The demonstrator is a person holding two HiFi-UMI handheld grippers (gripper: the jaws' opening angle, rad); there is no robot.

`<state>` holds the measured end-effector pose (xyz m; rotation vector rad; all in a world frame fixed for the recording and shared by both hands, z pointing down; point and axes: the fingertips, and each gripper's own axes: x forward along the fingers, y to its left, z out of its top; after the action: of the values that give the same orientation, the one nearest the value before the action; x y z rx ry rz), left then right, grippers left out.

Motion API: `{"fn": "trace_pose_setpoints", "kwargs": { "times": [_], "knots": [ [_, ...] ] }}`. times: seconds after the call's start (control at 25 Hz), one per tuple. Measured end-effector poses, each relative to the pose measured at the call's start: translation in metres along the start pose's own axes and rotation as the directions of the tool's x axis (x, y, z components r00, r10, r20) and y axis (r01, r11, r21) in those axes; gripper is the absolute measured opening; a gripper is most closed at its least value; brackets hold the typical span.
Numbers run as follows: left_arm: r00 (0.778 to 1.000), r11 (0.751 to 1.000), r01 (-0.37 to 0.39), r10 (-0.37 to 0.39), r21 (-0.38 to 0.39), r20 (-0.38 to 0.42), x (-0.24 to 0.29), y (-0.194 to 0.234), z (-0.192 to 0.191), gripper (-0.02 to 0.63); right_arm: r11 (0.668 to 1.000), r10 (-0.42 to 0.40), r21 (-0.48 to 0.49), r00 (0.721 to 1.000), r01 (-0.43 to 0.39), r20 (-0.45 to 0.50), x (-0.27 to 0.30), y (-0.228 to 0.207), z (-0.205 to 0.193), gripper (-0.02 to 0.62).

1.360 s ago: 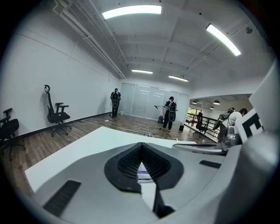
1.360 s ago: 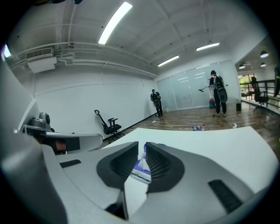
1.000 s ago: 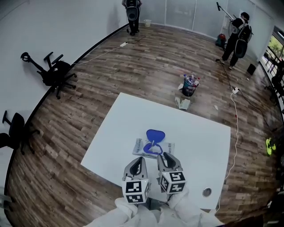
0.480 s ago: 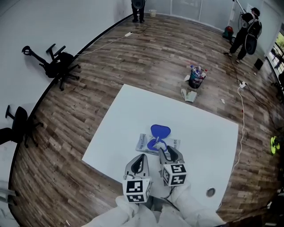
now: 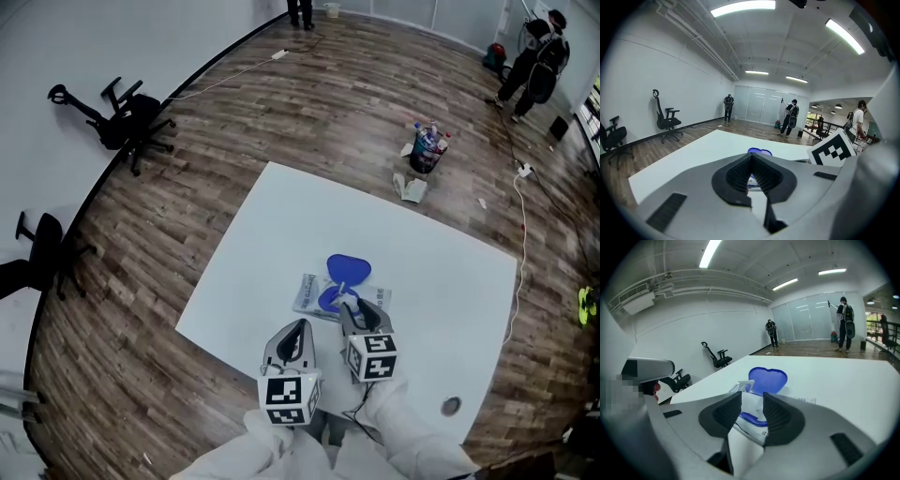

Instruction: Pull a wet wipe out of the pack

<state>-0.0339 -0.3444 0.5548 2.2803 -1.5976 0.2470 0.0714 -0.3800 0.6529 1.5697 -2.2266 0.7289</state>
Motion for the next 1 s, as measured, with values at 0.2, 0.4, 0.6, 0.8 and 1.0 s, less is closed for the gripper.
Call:
{"fn": "trace_pose_setpoints", "kwargs": {
  "times": [0.2,0.4,0.6,0.8,1.0],
  "knots": [
    [1.000,1.000,-0.007,0.007,-0.008,-0.003,0.0026,0.0013,-0.0033,0.000,1.000,0.011,0.006,1.000,-0.011,-0.021,0.0039,0.0014,-0.0070,0.129],
    [1.000,1.000,-0.009,0.009,-0.016,-0.010,0.0049,0.0000,-0.0069,0.000,1.000,0.017,0.008,0.999,-0.016,-0.028,0.0063,0.0025,-0.0096,0.127],
    [1.000,1.000,-0.015,0.014,-0.022,-0.017,0.0051,0.0003,-0.0088,0.000,1.000,0.021,0.006,0.999,-0.021,-0.033,0.0082,0.0033,-0.0095,0.126],
    [1.000,0.999,-0.021,0.020,-0.026,-0.019,0.0053,0.0008,-0.0080,0.000,1.000,0.017,0.001,0.999,-0.017,-0.037,0.0090,0.0027,-0.0078,0.086],
    [1.000,0.999,-0.024,0.023,-0.027,-0.018,0.0045,0.0000,-0.0103,0.000,1.000,0.010,0.002,0.999,-0.010,-0.037,0.0091,0.0011,-0.0103,0.050]
  ]
}}
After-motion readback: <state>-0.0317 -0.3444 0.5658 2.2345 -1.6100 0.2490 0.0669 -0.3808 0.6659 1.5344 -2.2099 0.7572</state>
